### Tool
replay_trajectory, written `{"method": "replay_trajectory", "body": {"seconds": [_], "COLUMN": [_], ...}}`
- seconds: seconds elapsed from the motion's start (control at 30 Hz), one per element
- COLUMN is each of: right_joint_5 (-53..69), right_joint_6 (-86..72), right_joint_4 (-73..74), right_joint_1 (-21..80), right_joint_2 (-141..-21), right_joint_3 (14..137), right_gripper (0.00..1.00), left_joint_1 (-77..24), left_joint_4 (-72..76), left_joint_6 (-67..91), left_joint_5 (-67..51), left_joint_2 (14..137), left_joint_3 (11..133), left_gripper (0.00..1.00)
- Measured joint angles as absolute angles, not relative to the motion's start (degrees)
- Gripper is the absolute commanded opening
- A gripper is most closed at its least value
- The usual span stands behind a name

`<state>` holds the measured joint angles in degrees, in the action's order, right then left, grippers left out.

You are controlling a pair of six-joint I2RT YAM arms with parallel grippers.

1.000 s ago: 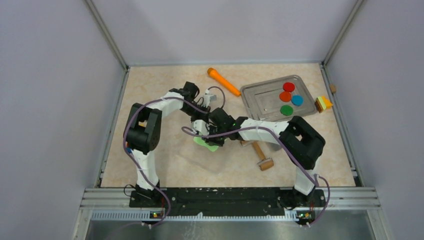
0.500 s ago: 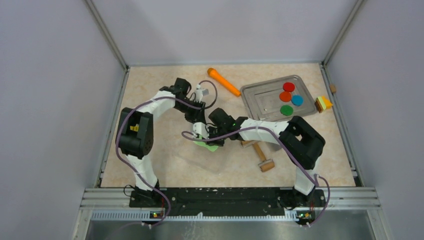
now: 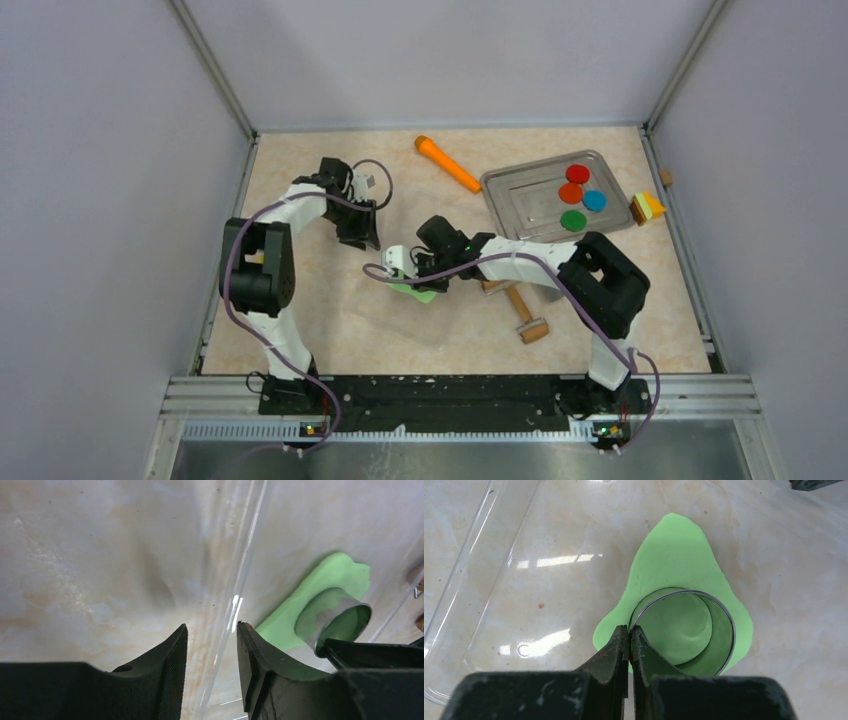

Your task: Roll out the dumpling wrappers from the dough

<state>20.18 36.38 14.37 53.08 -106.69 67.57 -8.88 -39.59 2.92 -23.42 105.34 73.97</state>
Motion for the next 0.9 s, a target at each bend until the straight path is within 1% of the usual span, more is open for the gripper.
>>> {"method": "replay_trajectory", "body": {"seconds": [0.07, 0.33, 0.47, 0.6, 0.9], "right_joint_5": [20.2, 20.4, 20.6, 20.5, 18.0], "right_joint_6": [36.4, 36.0, 34.1, 30.2, 21.6], "right_joint_4": [14.4, 14.7, 15.7, 16.7, 13.4], "right_joint_1": [53.1, 53.1, 53.0, 53.0, 53.3], "right_joint_2": [-106.7, -107.0, -107.7, -108.6, -108.3], "right_joint_3": [67.6, 68.0, 69.3, 70.7, 69.6], "right_gripper": [0.0, 0.0, 0.0, 0.0, 0.0], "left_joint_1": [-8.3, -8.4, -8.3, -8.0, -7.4], "left_joint_4": [-39.8, -40.0, -39.8, -39.6, -38.4], "left_joint_6": [3.3, 4.7, 5.1, 5.0, 5.9], "left_joint_5": [-22.8, -23.7, -25.6, -26.3, -27.0], "left_joint_2": [106.7, 108.7, 109.2, 109.3, 109.2], "left_joint_3": [74.0, 73.9, 73.9, 73.9, 73.2], "left_gripper": [0.41, 0.15, 0.13, 0.0, 0.0]}}
